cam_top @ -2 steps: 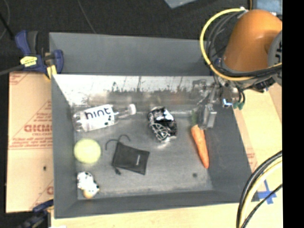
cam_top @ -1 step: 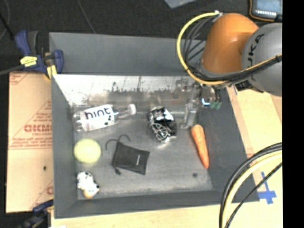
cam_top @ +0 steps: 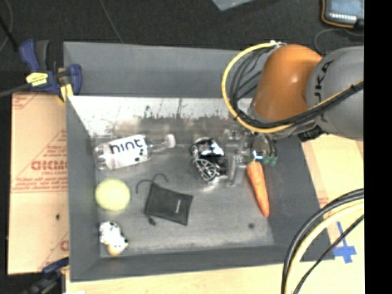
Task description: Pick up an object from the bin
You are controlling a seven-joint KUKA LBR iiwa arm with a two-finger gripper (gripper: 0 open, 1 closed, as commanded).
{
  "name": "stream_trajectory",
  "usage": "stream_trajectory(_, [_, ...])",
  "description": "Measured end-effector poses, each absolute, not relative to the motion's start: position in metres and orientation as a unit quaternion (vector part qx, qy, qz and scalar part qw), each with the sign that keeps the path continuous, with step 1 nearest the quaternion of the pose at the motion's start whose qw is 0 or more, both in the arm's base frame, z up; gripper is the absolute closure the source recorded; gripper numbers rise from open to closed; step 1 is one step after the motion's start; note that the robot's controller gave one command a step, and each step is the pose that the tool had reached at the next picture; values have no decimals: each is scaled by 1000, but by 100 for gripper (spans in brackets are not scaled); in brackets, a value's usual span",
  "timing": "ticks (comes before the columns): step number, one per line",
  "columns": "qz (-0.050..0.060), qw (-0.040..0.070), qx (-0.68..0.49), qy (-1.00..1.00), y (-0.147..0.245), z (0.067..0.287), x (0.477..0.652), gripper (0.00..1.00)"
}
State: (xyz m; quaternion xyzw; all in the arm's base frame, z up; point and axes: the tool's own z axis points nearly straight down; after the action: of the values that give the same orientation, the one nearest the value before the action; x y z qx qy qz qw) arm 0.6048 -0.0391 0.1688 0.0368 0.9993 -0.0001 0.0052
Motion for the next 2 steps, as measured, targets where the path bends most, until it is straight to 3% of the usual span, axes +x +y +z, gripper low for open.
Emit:
stream_trajectory(1, [-2,5,2,1000,-15,151,580,0])
stream_trajectory(2, [-1,7,-66,998,6,125,577,0])
